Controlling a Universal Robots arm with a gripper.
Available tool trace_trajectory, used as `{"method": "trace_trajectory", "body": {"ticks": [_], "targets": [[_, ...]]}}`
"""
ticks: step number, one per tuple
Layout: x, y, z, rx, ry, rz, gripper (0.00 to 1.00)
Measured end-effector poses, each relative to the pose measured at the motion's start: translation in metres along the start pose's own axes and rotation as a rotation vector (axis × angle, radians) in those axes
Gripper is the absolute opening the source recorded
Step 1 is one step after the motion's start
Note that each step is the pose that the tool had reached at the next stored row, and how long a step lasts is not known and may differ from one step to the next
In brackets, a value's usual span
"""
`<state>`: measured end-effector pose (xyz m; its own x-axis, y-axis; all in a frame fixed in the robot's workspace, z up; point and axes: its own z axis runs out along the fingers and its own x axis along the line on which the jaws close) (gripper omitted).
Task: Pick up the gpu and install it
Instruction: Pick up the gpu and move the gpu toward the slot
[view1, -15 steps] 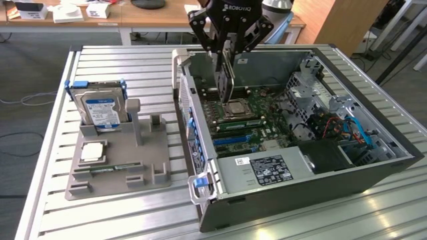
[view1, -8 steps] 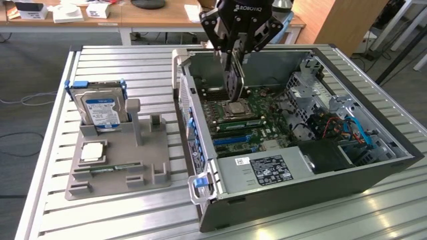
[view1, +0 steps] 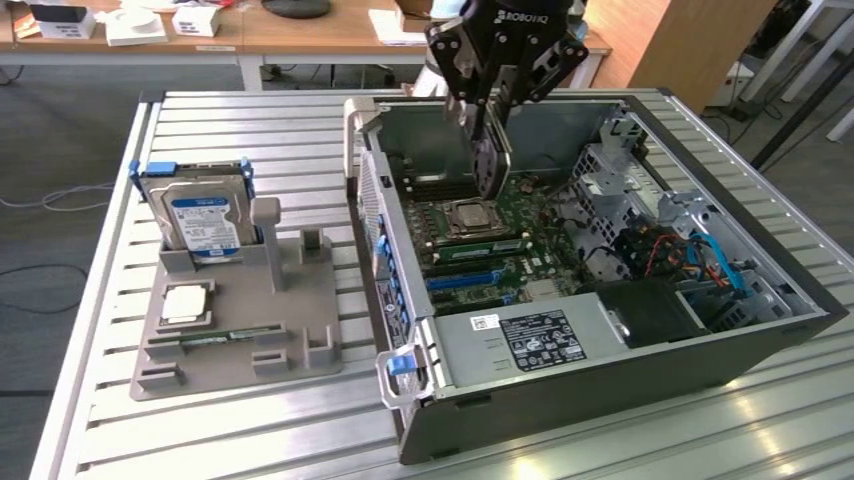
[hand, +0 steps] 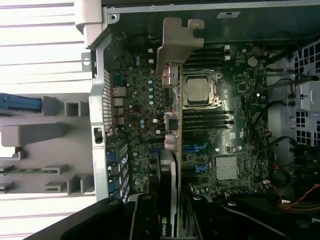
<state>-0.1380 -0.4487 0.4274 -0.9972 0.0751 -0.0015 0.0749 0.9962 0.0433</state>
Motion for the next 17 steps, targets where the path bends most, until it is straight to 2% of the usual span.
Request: {"method": "trace_trajectory", "body": {"ticks": [17], "targets": [[-0.048, 0.0069, 0.0008, 0.0000, 0.0000, 0.000, 0.27]]}}
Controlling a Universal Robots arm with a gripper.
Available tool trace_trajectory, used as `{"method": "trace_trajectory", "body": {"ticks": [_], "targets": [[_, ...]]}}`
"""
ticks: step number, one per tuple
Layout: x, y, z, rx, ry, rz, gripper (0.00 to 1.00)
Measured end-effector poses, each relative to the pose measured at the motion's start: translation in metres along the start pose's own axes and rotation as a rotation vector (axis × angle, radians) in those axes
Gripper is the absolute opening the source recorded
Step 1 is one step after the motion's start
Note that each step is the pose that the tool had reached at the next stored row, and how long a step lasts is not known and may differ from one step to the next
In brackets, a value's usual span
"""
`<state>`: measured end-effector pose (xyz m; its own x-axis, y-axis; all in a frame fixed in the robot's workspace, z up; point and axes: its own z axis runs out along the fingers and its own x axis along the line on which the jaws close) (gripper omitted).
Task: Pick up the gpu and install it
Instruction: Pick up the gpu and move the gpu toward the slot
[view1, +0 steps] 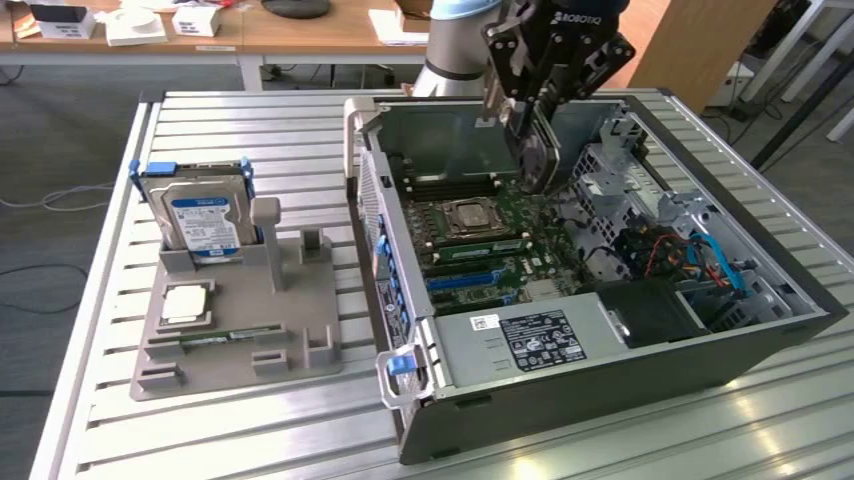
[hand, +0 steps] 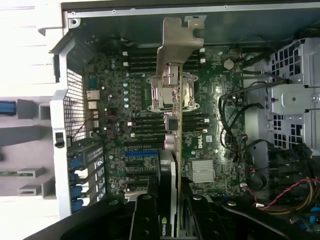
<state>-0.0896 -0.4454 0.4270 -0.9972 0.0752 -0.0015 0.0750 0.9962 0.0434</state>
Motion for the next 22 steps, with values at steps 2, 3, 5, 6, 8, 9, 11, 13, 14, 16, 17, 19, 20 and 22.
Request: {"method": "trace_trajectory", "body": {"ticks": [2, 3, 5, 6, 8, 9, 11, 13, 14, 16, 17, 19, 20, 22], "targets": [[-0.005, 0.0007, 0.0000, 0.0000, 0.0000, 0.000, 0.27], [-0.008, 0.0011, 0.0001, 0.0000, 0.0000, 0.000, 0.27], [-0.014, 0.0017, 0.0002, 0.0000, 0.0000, 0.000, 0.27], [-0.018, 0.0019, 0.0002, 0.0000, 0.0000, 0.000, 0.27], [-0.023, 0.0024, 0.0003, -0.0001, 0.0000, -0.001, 0.27], [-0.026, 0.0026, 0.0003, 0.0000, 0.0000, -0.001, 0.27], [-0.028, 0.0027, 0.0002, 0.0001, 0.0001, -0.001, 0.27], [-0.028, 0.0027, 0.0003, -0.0001, 0.0000, -0.001, 0.27], [-0.028, 0.0028, 0.0003, 0.0000, 0.0000, -0.001, 0.27], [-0.028, 0.0028, 0.0015, -0.0004, -0.0001, -0.001, 0.27], [-0.028, 0.0027, 0.0030, -0.0001, 0.0000, -0.001, 0.27], [-0.028, 0.0025, 0.0066, 0.0000, 0.0000, -0.001, 0.27], [-0.028, 0.0024, 0.0083, 0.0000, 0.0000, -0.001, 0.27], [-0.028, 0.0022, 0.0121, 0.0001, 0.0001, -0.001, 0.27]]}}
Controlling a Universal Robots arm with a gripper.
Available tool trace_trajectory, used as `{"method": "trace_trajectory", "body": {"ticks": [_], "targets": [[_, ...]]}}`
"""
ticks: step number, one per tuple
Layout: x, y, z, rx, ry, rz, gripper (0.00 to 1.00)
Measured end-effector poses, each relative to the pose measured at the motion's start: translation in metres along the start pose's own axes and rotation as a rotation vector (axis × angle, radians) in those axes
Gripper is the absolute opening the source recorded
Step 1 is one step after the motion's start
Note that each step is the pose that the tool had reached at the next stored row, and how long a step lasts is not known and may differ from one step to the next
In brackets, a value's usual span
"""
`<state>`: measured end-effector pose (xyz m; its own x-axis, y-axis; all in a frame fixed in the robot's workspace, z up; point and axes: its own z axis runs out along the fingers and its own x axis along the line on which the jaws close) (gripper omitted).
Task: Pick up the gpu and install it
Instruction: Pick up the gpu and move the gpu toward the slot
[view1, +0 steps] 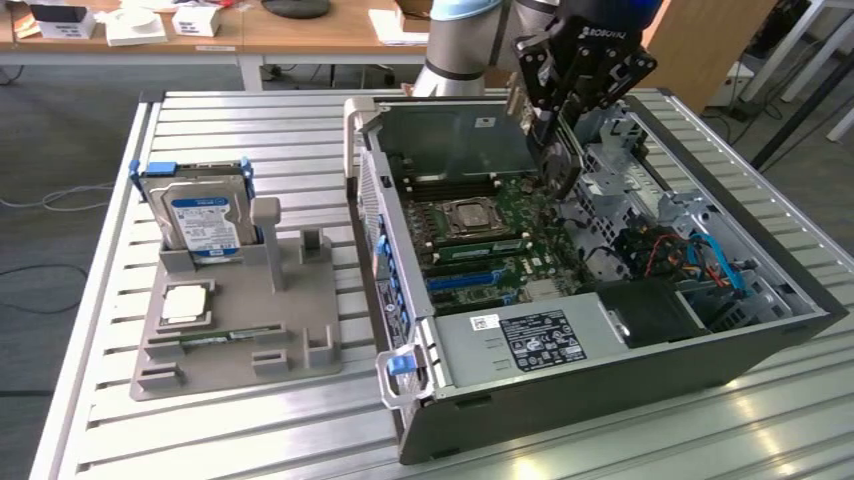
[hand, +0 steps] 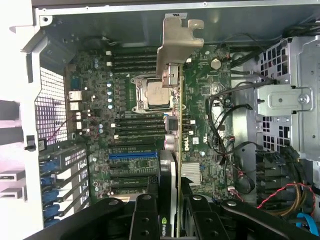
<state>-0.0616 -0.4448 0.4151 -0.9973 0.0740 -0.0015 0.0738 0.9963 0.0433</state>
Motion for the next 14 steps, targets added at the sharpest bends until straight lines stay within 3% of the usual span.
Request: {"method": "trace_trajectory", "body": {"ticks": [14], "targets": [[0.000, -0.0009, 0.0219, 0.0001, 0.0000, 0.000, 0.27]]}}
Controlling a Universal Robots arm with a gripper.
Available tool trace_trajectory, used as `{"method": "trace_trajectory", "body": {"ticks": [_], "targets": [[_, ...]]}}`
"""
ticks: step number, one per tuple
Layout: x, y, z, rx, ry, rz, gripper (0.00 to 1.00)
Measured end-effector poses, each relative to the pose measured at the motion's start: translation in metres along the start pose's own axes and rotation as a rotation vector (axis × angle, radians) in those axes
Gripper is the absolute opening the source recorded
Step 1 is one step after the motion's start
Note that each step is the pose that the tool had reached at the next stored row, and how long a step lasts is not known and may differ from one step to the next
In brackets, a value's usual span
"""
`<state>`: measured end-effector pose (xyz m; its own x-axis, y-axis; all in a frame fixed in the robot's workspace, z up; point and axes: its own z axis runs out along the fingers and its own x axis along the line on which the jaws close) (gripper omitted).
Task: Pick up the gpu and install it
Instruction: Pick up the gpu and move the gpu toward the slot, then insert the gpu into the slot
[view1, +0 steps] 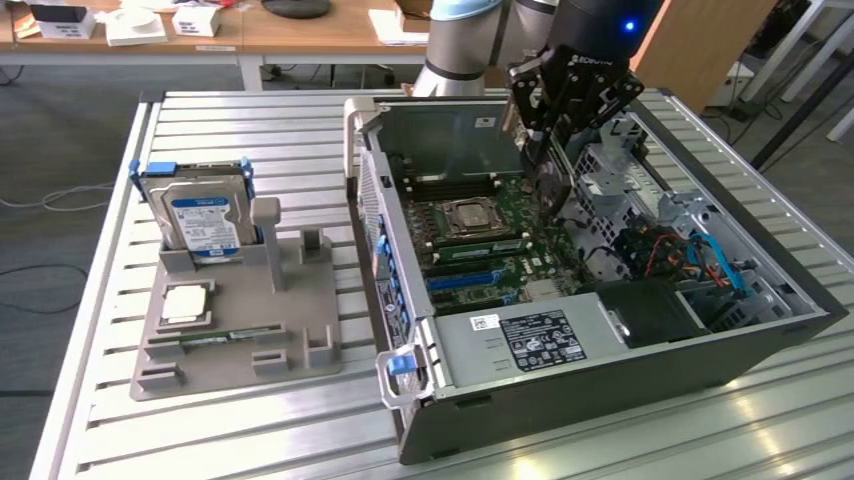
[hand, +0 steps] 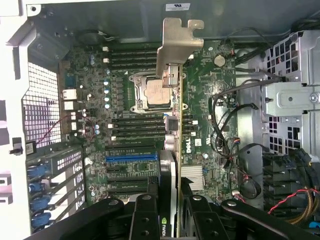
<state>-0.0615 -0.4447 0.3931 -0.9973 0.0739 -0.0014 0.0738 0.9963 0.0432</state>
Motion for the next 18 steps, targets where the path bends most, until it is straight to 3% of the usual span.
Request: {"method": "trace_trajectory", "body": {"ticks": [13, 18], "targets": [[0.0000, 0.0000, 0.0003, -0.0001, 0.0000, -0.002, 0.27], [0.0002, -0.0001, 0.0006, 0.0000, 0.0019, -0.045, 0.27]]}}
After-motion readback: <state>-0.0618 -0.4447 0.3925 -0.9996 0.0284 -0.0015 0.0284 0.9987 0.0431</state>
